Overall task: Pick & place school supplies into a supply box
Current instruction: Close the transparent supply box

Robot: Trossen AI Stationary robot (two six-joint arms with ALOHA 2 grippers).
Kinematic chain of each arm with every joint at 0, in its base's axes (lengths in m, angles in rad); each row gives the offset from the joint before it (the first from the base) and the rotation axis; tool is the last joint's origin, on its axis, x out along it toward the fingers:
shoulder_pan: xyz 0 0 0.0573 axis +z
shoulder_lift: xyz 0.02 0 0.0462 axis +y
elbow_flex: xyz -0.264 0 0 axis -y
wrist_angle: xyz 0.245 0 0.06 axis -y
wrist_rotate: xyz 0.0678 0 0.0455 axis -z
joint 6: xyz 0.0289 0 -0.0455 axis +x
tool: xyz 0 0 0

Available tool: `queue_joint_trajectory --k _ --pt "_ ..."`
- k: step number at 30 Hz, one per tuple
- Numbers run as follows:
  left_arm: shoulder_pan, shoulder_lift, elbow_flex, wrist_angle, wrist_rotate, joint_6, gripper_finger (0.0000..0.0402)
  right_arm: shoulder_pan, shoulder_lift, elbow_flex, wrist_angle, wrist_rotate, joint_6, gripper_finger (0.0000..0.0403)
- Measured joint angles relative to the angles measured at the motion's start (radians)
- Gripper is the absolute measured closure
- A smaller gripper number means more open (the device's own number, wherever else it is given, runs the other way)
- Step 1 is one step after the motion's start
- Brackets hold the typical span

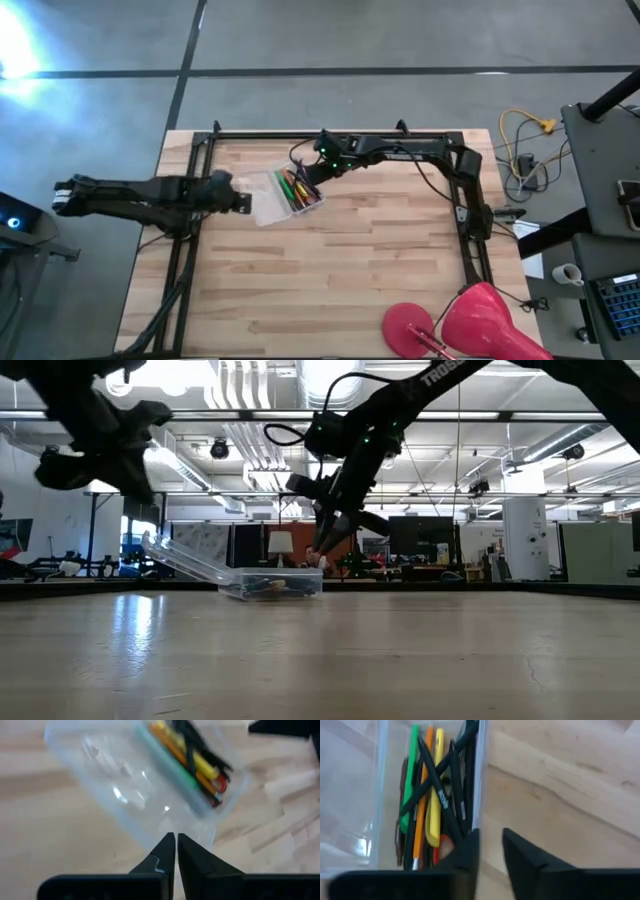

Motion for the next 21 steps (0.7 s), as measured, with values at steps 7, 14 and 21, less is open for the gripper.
queue_joint_trajectory --k 7,14,21 --pt "-0.106 -0.052 -0.080 -0.117 0.001 -0.203 0.0401 -0.027 0.041 0.056 -0.037 0.007 -0.047 0.0391" --pt "-0.105 0.029 -0.147 -0.099 -0.007 -0.235 0.0401 -0.086 0.108 0.093 -0.079 -0.023 -0.049 0.0390" --pt "-0.092 0.170 -0.232 0.106 -0.006 -0.226 0.0401 -0.081 0.165 0.135 -0.089 -0.103 -0.034 0.0390"
